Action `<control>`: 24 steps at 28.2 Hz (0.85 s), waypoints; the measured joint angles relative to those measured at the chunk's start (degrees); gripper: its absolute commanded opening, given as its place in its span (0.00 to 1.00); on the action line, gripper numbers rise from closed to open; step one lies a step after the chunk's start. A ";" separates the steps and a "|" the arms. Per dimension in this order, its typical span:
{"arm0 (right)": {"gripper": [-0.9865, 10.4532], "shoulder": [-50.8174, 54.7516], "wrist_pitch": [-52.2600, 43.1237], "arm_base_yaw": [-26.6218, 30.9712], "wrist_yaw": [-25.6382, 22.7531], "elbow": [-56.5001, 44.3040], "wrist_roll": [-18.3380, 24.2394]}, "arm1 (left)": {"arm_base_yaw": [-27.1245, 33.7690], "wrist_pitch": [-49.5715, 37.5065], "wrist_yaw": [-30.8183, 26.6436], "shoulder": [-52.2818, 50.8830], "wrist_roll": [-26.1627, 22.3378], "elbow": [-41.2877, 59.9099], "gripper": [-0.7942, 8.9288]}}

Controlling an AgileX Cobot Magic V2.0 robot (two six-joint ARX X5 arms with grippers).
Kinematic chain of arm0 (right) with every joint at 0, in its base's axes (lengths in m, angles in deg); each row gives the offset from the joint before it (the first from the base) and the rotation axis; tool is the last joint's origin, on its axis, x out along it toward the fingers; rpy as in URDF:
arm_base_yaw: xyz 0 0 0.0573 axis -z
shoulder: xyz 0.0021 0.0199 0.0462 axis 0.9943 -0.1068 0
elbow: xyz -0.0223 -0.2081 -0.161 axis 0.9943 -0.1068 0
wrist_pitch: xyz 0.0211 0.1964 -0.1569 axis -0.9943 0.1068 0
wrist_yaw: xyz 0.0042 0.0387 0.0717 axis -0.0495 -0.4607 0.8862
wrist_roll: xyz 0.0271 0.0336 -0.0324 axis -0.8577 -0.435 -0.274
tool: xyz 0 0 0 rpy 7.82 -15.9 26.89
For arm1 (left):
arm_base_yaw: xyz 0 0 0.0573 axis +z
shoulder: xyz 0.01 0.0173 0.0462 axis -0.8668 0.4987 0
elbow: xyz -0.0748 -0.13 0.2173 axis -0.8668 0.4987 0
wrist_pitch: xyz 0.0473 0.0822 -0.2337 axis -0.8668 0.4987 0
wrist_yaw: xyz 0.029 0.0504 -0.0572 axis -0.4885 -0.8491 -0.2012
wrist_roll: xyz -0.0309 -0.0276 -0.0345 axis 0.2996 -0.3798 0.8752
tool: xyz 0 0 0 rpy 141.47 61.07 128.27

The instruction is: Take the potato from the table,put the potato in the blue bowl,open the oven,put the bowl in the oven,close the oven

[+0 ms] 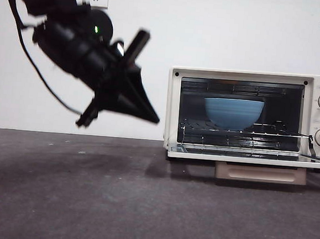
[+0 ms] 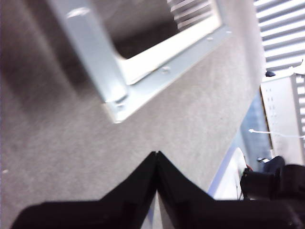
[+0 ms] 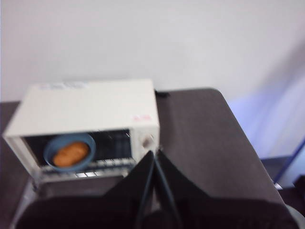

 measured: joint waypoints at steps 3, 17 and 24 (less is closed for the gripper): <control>0.08 4.87 0.00 0.00 -0.04 -6.54 0.04 | 0.00 -0.61 0.00 2.67 2.01 0.00 0.08; 0.08 13.31 0.02 0.00 -0.07 -17.64 -1.79 | -0.33 -6.05 -5.70 6.82 14.16 0.00 0.08; 0.08 13.22 0.02 0.00 -0.07 -17.64 -2.40 | -2.10 -9.07 -6.47 7.45 21.03 0.00 0.08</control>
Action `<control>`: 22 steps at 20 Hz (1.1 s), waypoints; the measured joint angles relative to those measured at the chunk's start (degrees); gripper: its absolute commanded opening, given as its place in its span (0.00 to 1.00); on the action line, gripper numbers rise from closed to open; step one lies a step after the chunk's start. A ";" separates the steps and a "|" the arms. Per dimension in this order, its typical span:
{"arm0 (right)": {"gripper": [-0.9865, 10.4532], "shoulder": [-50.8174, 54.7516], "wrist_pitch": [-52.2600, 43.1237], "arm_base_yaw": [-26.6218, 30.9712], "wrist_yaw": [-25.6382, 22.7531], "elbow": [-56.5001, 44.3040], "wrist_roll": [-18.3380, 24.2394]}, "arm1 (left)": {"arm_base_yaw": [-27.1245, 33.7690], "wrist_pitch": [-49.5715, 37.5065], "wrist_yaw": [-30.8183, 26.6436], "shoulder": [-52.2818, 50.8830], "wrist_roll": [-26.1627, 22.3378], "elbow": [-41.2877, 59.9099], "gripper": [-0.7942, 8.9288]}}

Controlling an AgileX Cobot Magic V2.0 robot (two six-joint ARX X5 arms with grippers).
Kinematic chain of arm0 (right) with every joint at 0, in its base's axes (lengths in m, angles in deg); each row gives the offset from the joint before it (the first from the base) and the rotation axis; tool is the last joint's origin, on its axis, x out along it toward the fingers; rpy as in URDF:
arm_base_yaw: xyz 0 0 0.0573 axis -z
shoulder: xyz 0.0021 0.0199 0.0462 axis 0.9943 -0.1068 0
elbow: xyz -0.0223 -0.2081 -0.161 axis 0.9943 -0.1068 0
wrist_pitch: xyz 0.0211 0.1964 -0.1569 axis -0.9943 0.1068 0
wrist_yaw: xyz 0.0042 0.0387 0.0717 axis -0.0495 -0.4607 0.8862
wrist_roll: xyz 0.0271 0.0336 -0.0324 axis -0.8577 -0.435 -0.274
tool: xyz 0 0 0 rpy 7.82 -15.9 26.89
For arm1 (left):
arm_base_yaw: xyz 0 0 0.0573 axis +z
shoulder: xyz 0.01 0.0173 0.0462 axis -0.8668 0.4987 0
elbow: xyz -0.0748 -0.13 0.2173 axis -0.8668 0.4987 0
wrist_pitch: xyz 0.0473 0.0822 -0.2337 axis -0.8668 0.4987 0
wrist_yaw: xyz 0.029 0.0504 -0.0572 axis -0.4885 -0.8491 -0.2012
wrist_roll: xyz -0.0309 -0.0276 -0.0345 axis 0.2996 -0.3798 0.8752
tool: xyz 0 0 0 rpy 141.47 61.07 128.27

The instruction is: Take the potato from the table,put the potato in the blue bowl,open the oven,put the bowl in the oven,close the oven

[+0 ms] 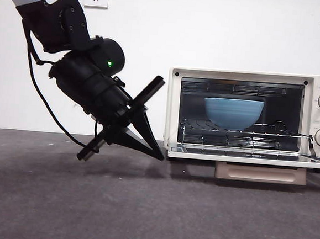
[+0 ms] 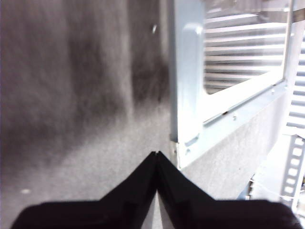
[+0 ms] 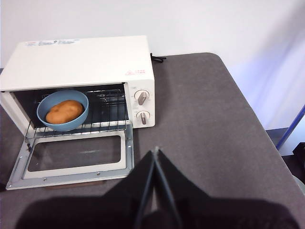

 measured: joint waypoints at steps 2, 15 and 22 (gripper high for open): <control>0.08 0.00 0.00 0.00 0.02 0.00 0.00 | -0.39 -0.11 -0.20 1.20 1.40 0.00 0.08; 0.08 0.00 0.00 0.00 0.00 0.00 -0.44 | -1.53 -6.54 1.57 3.13 9.16 0.04 0.08; 0.08 0.00 0.00 0.00 0.02 0.00 -0.44 | -1.81 -7.69 1.81 3.13 11.63 0.13 0.08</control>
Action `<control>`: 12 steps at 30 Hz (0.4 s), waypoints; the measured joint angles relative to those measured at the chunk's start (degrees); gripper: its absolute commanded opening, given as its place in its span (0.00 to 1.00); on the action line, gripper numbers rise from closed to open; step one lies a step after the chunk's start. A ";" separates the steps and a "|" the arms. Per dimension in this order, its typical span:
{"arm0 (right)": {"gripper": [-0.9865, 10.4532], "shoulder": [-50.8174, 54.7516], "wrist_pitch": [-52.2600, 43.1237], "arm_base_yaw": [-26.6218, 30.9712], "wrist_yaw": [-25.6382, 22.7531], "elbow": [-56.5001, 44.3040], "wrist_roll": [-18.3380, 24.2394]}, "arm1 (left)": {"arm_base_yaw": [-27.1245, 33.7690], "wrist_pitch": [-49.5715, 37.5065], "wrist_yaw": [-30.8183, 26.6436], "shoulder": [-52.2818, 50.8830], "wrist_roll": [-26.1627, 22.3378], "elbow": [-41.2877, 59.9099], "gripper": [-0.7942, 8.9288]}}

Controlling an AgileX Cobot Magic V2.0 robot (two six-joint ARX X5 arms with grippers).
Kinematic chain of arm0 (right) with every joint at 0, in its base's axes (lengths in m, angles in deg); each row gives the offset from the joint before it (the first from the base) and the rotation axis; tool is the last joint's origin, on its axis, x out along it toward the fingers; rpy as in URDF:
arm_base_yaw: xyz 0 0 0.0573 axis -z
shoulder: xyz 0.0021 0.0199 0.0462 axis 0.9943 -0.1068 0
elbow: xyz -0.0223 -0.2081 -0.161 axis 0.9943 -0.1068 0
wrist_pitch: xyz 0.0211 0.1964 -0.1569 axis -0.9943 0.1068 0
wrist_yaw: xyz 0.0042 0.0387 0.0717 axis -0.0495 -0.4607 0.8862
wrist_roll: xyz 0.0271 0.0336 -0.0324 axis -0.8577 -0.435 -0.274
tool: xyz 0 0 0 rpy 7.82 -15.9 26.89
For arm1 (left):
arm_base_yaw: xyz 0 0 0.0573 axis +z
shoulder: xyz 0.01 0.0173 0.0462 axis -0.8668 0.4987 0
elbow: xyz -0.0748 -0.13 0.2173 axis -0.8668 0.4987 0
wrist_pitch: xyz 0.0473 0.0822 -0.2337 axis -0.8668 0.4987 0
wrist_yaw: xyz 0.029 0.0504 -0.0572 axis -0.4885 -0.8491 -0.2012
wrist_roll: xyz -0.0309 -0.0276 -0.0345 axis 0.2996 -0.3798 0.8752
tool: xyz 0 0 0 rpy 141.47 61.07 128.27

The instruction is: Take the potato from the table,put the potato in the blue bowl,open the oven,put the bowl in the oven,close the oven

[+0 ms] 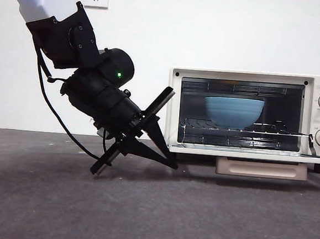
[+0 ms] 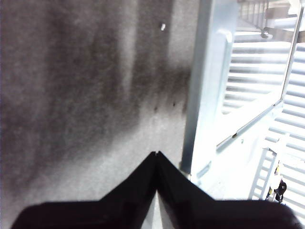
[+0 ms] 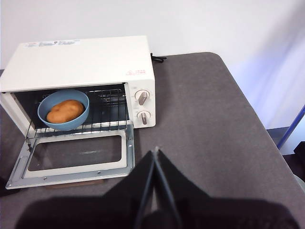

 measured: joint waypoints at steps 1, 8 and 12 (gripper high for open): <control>0.08 0.00 0.00 0.00 0.00 0.00 0.00 | 0.00 -0.15 0.07 0.00 0.04 0.00 0.08; 0.08 0.00 0.00 0.00 0.00 0.00 0.00 | 0.07 0.61 0.90 0.02 0.46 -4.52 0.08; 0.08 0.00 0.00 0.00 0.00 0.00 -0.44 | 0.46 1.11 1.03 0.02 0.55 -10.25 0.08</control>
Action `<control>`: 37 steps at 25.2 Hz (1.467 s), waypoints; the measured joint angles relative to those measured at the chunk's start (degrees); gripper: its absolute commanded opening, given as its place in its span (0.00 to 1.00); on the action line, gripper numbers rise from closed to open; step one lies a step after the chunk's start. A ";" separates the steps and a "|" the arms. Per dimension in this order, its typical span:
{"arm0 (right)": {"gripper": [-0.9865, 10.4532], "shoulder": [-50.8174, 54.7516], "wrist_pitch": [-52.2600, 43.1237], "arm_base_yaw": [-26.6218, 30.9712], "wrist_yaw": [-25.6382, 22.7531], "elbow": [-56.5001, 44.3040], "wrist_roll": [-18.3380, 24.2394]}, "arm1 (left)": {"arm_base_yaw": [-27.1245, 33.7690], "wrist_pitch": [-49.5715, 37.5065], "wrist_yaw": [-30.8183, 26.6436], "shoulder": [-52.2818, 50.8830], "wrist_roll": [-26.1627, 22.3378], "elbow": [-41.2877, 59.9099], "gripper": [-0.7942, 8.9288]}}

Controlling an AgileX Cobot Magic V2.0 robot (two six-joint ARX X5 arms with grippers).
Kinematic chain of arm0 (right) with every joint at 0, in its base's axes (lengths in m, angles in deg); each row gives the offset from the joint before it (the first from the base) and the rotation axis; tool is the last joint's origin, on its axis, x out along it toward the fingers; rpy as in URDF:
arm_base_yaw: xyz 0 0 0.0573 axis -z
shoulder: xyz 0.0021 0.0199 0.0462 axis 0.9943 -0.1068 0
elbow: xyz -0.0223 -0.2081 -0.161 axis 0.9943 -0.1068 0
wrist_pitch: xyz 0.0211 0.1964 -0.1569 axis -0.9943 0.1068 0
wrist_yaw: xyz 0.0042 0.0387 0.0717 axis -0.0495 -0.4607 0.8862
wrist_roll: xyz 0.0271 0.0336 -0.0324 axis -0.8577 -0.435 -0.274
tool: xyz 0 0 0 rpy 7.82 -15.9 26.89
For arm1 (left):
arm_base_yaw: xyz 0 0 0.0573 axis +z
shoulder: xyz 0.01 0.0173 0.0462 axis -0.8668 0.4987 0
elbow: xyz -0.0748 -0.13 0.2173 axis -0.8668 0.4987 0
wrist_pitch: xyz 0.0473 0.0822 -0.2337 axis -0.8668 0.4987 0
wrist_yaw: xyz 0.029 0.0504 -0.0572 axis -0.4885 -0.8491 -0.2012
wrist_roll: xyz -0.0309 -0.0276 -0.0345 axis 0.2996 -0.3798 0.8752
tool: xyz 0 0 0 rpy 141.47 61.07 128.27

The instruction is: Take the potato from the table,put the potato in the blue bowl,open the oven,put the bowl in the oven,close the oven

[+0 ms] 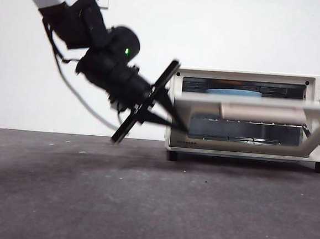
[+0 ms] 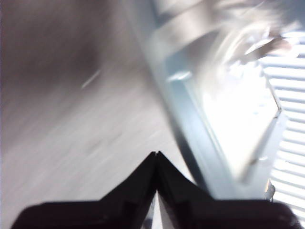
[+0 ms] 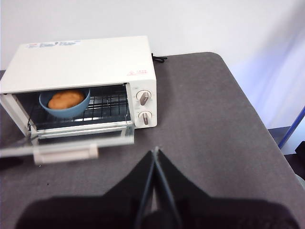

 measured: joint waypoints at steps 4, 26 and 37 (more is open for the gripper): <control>0.08 0.00 0.00 0.00 0.00 0.00 -0.24 | -0.52 -0.20 0.13 -0.02 0.11 -5.62 0.08; 0.08 0.00 0.00 0.00 0.00 0.00 -0.46 | 0.76 5.49 0.57 -2.82 -5.70 -12.90 0.08; 0.08 0.00 0.00 0.00 0.00 0.00 -0.46 | -2.67 29.07 -16.35 -23.50 -30.82 -12.92 0.08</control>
